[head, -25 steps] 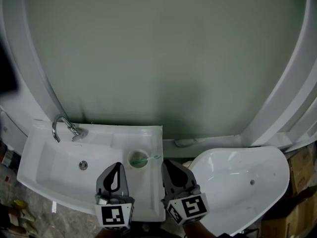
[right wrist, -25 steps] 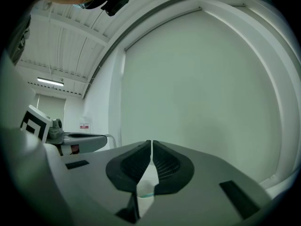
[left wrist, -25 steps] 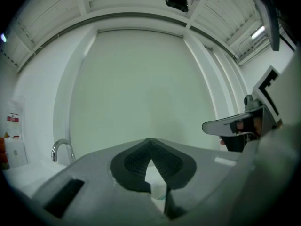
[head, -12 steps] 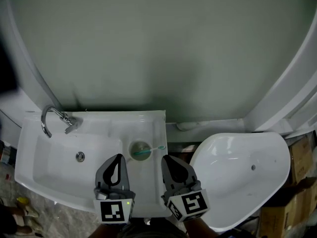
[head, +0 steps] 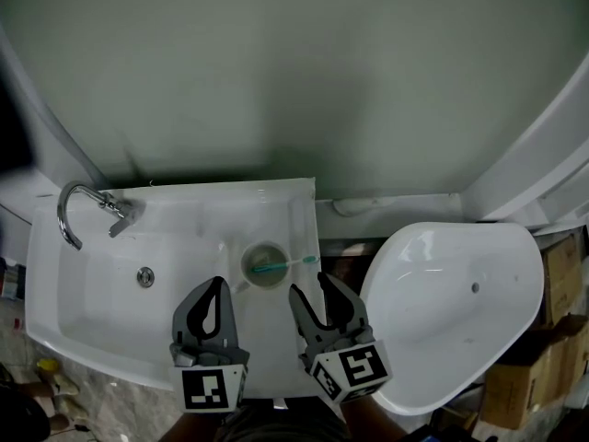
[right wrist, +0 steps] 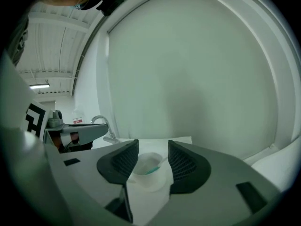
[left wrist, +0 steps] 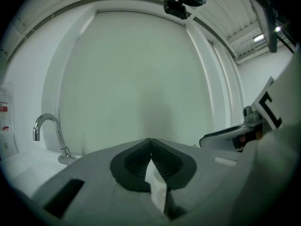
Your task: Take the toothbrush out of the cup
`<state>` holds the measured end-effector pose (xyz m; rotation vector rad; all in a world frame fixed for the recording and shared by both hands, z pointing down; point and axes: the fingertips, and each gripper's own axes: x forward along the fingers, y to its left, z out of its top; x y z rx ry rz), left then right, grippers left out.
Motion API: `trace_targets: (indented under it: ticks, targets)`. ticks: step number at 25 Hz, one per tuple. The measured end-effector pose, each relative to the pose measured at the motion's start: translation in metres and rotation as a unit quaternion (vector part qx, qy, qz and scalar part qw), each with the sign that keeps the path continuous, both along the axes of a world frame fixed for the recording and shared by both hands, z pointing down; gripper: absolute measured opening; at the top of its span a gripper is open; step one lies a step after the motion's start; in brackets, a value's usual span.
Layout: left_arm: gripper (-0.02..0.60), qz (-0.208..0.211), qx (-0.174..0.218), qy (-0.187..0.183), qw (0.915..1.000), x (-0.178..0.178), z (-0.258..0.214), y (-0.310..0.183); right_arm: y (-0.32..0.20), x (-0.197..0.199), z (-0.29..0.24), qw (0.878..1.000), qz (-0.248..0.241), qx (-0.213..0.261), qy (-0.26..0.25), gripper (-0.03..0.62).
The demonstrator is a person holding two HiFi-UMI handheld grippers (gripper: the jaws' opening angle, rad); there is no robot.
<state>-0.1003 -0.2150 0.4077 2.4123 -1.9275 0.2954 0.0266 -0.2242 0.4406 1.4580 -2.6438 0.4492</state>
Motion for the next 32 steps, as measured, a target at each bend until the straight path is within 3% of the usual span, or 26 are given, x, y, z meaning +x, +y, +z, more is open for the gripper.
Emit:
trace_targets:
  ticks: [18, 32]
  targets:
    - [0.015, 0.015, -0.04, 0.0, 0.9991, -0.009, 0.039, -0.036, -0.036, 0.008, 0.045, 0.998, 0.047, -0.047, 0.007, 0.189]
    - [0.015, 0.016, -0.057, 0.0, 0.9982, -0.02, 0.057, -0.062, -0.06, 0.004, 0.068, 0.995, 0.051, -0.084, -0.003, 0.188]
